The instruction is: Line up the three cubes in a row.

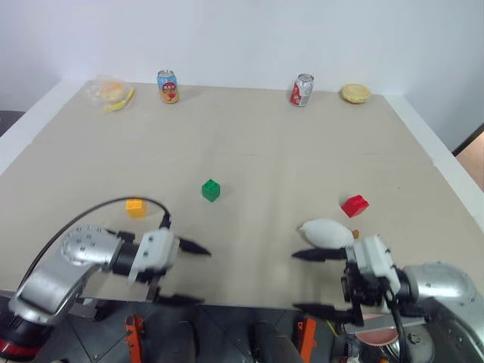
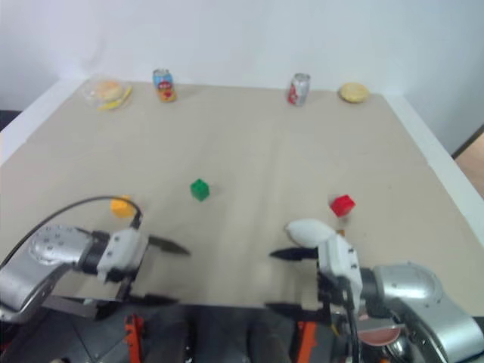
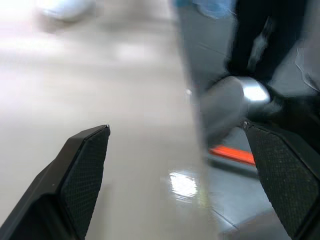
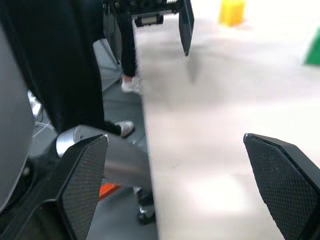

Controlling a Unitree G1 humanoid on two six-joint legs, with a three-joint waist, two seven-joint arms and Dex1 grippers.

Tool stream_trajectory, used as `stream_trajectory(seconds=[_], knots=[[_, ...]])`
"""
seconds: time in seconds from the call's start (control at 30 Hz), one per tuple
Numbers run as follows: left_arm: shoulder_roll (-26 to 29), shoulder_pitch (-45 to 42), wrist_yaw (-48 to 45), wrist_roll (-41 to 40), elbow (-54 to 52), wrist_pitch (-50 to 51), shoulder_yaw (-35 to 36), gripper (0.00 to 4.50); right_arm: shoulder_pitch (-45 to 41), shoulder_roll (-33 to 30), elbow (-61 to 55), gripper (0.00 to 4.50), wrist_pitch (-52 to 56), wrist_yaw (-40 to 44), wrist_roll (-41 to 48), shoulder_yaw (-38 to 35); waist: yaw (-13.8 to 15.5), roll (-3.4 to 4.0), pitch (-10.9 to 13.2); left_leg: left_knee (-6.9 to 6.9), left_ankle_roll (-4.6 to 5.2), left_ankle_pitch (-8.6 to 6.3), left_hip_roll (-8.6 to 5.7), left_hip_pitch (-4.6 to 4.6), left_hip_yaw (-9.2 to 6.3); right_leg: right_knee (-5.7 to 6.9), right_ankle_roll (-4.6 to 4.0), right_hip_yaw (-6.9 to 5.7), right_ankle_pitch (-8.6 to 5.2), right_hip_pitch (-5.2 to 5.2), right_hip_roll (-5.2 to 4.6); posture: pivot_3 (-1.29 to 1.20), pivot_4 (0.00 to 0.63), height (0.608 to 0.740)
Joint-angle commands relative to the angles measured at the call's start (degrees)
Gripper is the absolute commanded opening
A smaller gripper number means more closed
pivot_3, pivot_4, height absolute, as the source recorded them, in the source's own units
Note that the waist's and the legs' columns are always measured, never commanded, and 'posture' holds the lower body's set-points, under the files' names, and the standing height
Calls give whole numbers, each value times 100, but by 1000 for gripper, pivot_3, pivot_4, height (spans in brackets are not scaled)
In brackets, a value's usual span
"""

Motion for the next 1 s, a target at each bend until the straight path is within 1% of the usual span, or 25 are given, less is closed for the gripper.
stream_trajectory(seconds=[0.03,0.1,0.2,0.27,0.37,0.5,0.6,0.63,0.67,0.7,0.77,0.83,0.87,0.93,0.97,1.0], knots=[[-708,-713,769,-506,64,560,183,4427,-664,-280,409,4500,634,-528,163,-494,-3,-3,-1,5,2,1,0,-5,-1,0,7,1,5,-1,1,0,150,736],[-1251,-909,1208,-552,53,685,118,4427,-1064,-423,842,4500,1052,-921,-94,-473,-6,-5,-2,22,3,2,-7,-7,1,-1,17,6,13,7,-4,0,150,736],[-1815,-921,1591,-430,46,692,-76,4427,-1293,-518,1186,4500,1402,-1248,-453,-258,-5,-6,-5,20,11,-1,-11,-16,-1,-3,26,11,19,4,-2,0,150,736],[-2082,-907,1768,-400,35,712,-178,4427,-1300,-565,1303,4500,1578,-1341,-704,-38,-4,-3,-6,6,13,-2,-11,-22,-9,-2,30,14,15,-2,7,0,150,736],[-2260,-888,1837,-370,33,721,-293,4427,-1239,-558,1379,4500,1777,-1334,-885,191,-7,1,-7,-6,18,-5,-10,-24,-22,3,50,19,17,-7,23,0,150,736],[-2369,-948,1843,-325,137,670,-375,4500,-1291,-463,1538,3353,1877,-1347,-1085,410,-9,11,-10,-7,19,-5,-9,-21,-23,5,46,20,15,-6,27,0,150,736],[-2474,-1036,1870,-264,244,622,-380,4500,-1408,-326,1605,2257,1871,-1372,-1113,396,-10,11,-10,10,20,-5,-9,-21,-20,4,32,25,14,-1,27,0,150,736],[-2512,-1059,1890,-243,272,606,-373,4500,-1433,-293,1599,2190,1884,-1363,-1102,376,-11,11,-10,19,21,-5,-9,-21,-19,4,32,25,17,0,27,0,150,736],[-2570,-1088,1920,-215,314,580,-368,4500,-1466,-244,1575,1690,1917,-1378,-1062,328,-11,11,-10,26,21,-4,-9,-22,-19,4,33,26,20,2,27,0,150,736],[-2640,-1124,1967,-192,363,567,-363,4500,-1487,-209,1548,1511,1945,-1392,-1024,282,-12,11,-10,32,22,-4,-9,-22,-18,4,34,27,22,3,27,0,150,736],[-2795,-1218,2061,-206,462,556,-326,4500,-1480,-150,1454,781,2012,-1392,-876,111,-13,11,-10,42,24,-3,-9,-23,-17,4,33,31,27,4,27,0,150,736],[-2903,-1283,2124,-178,531,498,-296,4500,-1435,-103,1325,230,2108,-1351,-683,-104,-12,11,-10,48,28,0,-11,-25,-17,4,35,34,31,5,27,0,150,736],[-2979,-1356,2167,-137,597,459,-307,4500,-1437,-52,1268,32,2215,-1333,-392,-447,-12,11,-10,48,29,1,-11,-26,-17,4,37,36,33,4,27,0,150,736],[-3136,-1518,2245,-69,751,392,-329,4500,-1525,112,1229,32,2191,-1465,35,-1202,-10,11,-10,48,29,1,-12,-28,-16,4,41,38,35,4,27,0,150,736],[-3225,-1612,2283,-24,851,344,-349,4500,-1662,212,1301,32,2193,-1692,162,-1542,-9,12,-9,48,29,1,-13,-30,-17,4,42,38,36,4,27,0,150,736],[-3283,-1668,2301,8,919,308,-360,4500,-1752,277,1348,32,2202,-1862,220,-1733,-8,12,-9,48,29,1,-15,-31,-17,4,45,39,37,3,27,0,150,736]])
